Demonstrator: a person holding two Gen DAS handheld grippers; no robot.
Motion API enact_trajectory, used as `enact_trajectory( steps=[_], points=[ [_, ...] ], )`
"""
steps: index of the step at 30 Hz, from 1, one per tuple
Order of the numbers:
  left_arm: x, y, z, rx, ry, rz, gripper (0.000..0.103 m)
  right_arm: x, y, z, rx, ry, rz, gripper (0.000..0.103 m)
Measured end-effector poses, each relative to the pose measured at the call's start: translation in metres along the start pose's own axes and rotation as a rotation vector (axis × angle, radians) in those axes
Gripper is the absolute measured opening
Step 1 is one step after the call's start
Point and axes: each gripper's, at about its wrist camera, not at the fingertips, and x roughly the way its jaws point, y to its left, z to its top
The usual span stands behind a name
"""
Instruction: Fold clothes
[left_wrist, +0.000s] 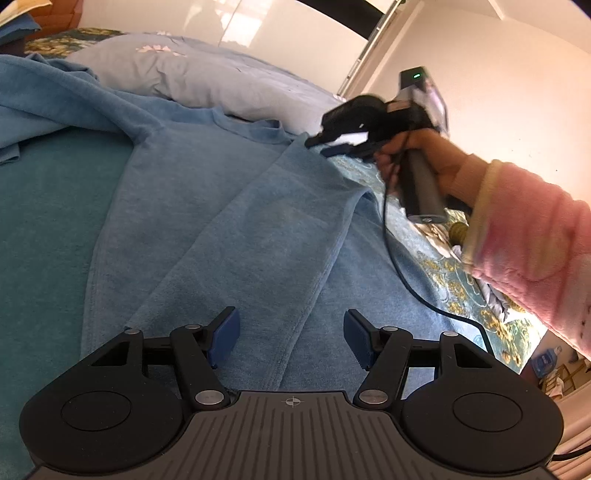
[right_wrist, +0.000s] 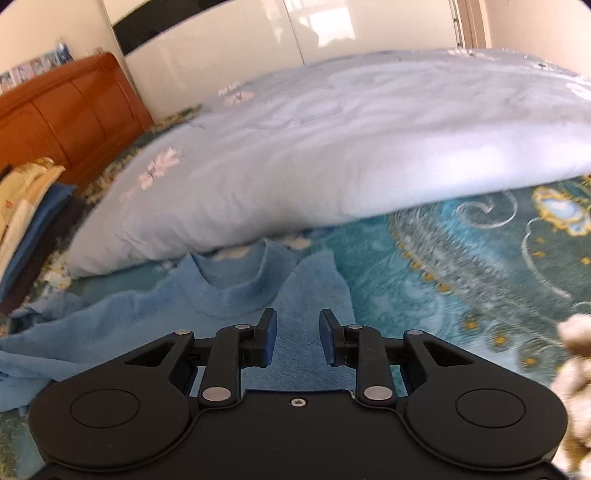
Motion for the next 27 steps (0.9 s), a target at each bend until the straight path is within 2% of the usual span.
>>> enact_trajectory(
  steps=[4, 8, 9, 12, 14, 16, 20, 22, 27],
  points=[
    [0.0, 0.001, 0.0, -0.002, -0.002, -0.003, 0.06, 0.018, -0.009, -0.005, 0.04, 0.041, -0.038, 0.022],
    [0.001, -0.001, 0.001, 0.011, 0.004, 0.004, 0.06, 0.015, -0.014, -0.004, 0.07, 0.037, -0.015, 0.025],
    [0.001, -0.002, 0.001, 0.015, 0.006, 0.005, 0.06, 0.009, -0.013, -0.003, 0.073, 0.025, -0.009, 0.028],
    [0.001, -0.004, 0.002, 0.022, 0.01, 0.014, 0.06, -0.022, -0.01, -0.001, 0.083, -0.024, 0.034, 0.028],
    [-0.002, -0.006, 0.004, 0.017, 0.011, 0.024, 0.061, -0.051, -0.005, -0.007, 0.077, -0.064, 0.07, 0.032],
    [-0.008, -0.008, 0.006, -0.01, 0.002, 0.024, 0.072, -0.083, 0.001, -0.021, 0.048, -0.093, 0.105, 0.041],
    [-0.03, -0.012, 0.01, -0.009, -0.035, 0.054, 0.072, -0.138, 0.008, -0.072, -0.008, -0.131, 0.132, 0.051],
    [-0.044, -0.009, 0.011, -0.022, -0.068, 0.083, 0.072, -0.159, 0.008, -0.098, -0.014, -0.131, 0.121, 0.063],
    [-0.078, 0.01, 0.021, -0.063, -0.149, 0.188, 0.072, -0.189, -0.008, -0.138, 0.099, -0.087, 0.123, 0.063]
  ],
)
